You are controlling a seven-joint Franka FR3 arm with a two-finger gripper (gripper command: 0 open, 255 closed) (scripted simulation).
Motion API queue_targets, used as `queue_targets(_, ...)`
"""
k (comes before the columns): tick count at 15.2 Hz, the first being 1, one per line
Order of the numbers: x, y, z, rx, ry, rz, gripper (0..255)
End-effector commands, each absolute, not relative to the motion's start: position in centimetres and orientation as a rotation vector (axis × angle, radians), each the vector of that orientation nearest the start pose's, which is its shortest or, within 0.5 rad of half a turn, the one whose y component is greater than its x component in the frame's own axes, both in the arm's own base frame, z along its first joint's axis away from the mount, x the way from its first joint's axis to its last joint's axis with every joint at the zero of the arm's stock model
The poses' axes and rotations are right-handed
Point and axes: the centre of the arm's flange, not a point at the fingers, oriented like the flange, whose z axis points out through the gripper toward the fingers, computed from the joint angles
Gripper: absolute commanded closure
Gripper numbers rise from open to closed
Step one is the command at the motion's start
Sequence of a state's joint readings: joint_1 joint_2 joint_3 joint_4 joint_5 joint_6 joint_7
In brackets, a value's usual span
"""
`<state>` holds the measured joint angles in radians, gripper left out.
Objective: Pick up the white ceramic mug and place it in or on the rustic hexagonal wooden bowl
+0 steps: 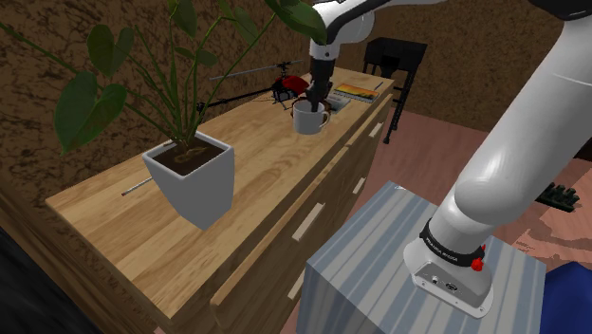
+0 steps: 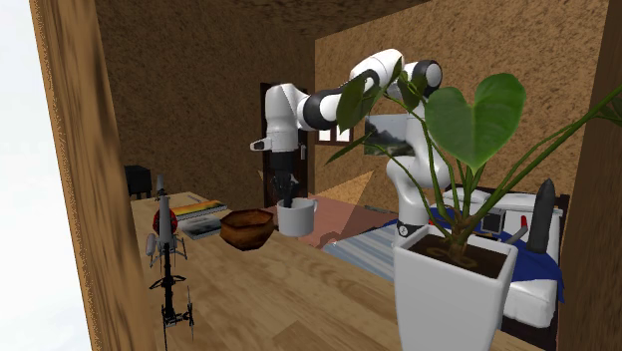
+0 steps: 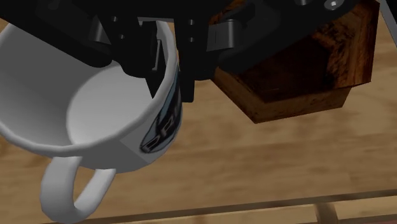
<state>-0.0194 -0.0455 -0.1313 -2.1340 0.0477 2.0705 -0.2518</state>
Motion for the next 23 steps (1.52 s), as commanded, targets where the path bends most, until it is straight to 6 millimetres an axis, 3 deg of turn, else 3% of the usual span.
queue_targets(1, 52.3, -7.8, 43.6, -3.089, -0.120, 0.014, 255)
queue_targets(15, 52.3, -7.8, 50.7, -3.089, -0.120, 0.014, 255)
queue_targets(23, 57.7, -16.8, 51.5, -3.089, -0.120, 0.014, 255)
